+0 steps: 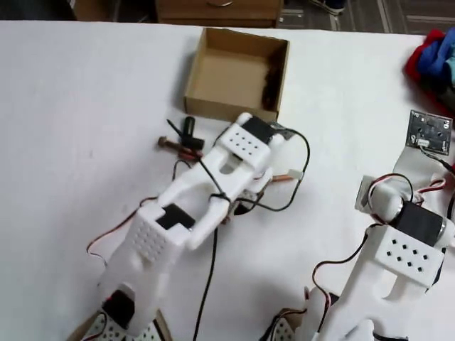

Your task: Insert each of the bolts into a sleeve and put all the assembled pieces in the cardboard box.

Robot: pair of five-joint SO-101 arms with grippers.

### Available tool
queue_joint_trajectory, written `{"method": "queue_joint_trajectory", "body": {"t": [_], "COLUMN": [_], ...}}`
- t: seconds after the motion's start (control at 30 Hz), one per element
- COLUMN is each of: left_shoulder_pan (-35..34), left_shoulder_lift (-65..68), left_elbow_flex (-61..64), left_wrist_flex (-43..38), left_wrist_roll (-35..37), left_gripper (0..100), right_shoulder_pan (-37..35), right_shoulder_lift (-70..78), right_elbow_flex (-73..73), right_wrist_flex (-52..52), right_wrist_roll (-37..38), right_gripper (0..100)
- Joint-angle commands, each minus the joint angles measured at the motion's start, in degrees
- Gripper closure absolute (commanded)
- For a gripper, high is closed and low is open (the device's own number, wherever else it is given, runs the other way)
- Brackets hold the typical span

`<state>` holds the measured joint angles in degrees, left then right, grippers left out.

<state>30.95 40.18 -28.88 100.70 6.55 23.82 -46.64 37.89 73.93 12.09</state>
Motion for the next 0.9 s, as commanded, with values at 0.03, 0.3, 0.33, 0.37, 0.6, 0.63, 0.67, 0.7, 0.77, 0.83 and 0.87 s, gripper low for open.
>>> {"method": "queue_joint_trajectory", "body": {"t": [0.03,0.3,0.33,0.37,0.6,0.63,0.67,0.7,0.77,0.83,0.87], "left_shoulder_pan": [-3.34,-3.34,-3.34,-3.34,-3.34,-3.34,-3.34,-3.34,-3.34,-3.34,-3.34], "left_shoulder_lift": [-0.44,-0.44,-0.44,-0.44,-0.44,-0.44,-0.44,-0.44,-0.44,-0.35,-0.26], "left_elbow_flex": [-1.71,-1.8,-1.8,-1.89,-1.8,-1.8,-1.8,-1.8,-1.8,-1.71,-1.71], "left_wrist_flex": [0.0,-0.09,-0.09,-0.09,0.09,0.0,-0.09,-0.09,-0.09,-0.09,-0.09], "left_wrist_roll": [-0.53,-0.79,-0.79,-0.79,-0.53,-0.53,-0.53,-0.53,-0.53,-0.53,-0.44], "left_gripper": [90,90,90,90,84,84,84,84,84,84,84], "right_shoulder_pan": [0.4,0.31,0.31,0.31,0.31,0.31,0.31,0.31,0.31,0.31,0.31], "right_shoulder_lift": [-1.71,-1.71,-1.71,-1.71,-1.71,-1.71,-1.71,-1.71,-1.71,-1.71,-1.71], "right_elbow_flex": [-2.73,-2.81,-2.81,-2.81,-2.81,-2.81,-2.81,-2.81,-2.81,-2.81,-2.81], "right_wrist_flex": [0.22,0.04,0.04,0.04,0.13,0.13,0.13,0.22,0.22,0.22,0.22], "right_wrist_roll": [0.53,0.53,0.53,0.53,0.53,0.53,0.53,0.53,0.53,0.53,0.53], "right_gripper": [97.6,97.6,97.6,97.6,97.6,97.6,97.6,97.6,97.6,97.6,97.6]}}
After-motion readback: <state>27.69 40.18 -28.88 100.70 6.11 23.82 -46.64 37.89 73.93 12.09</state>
